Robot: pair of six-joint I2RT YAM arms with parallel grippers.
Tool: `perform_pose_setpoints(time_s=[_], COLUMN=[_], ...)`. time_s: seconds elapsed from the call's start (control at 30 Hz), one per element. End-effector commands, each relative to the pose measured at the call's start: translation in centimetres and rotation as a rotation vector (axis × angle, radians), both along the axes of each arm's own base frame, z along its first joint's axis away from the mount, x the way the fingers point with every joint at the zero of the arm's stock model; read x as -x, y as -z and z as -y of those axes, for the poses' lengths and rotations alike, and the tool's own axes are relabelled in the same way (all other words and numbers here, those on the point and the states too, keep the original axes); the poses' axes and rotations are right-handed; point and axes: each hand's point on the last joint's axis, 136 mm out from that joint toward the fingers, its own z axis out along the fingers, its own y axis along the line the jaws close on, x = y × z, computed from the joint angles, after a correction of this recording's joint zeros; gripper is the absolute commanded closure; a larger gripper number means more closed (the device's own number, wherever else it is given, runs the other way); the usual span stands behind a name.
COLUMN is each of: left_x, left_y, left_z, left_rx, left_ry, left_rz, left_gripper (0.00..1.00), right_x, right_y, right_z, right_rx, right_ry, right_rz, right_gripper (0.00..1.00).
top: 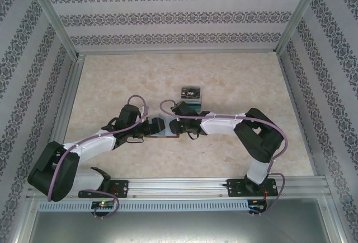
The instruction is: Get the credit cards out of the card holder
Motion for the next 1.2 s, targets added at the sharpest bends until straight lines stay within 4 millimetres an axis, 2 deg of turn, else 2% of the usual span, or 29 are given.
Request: perform_pose_setpoints(time_s=[0.0,0.37,0.47,0.8,1.07,1.17], left_x=[-0.5,-0.4,0.0,0.8,0.4,0.1], left_y=[-1.8,-0.2,-0.4,-1.1,-2.1,-2.3], left_z=[1.3,1.7,1.2,-1.9,-0.8,-0.3], left_rx=[0.041,0.036,0.007,-0.129,-0.066,-0.029], left_ry=[0.051,0.062,0.055,-0.007,0.006,-0.001], left_rz=[0.053,0.009,0.015,0.060,0.066,0.058], left_gripper=[0.10,0.11,0.10,0.07,0.14,0.20], right_x=[1.4,1.5,0.9,-0.9,-1.6,-1.4], right_y=[2.2,2.2,1.6,-1.9,-5.2,-5.3], right_z=[1.2,1.7,3.0,7.7,7.9,6.5], right_rx=[0.042,0.053,0.070,0.075,0.046,0.009], right_ry=[0.005,0.020,0.075,0.254,0.281,0.219], right_rz=[-0.076,-0.074,-0.044,0.052,0.134,0.115], right_gripper=[0.69,0.67,0.62,0.62,0.63,0.69])
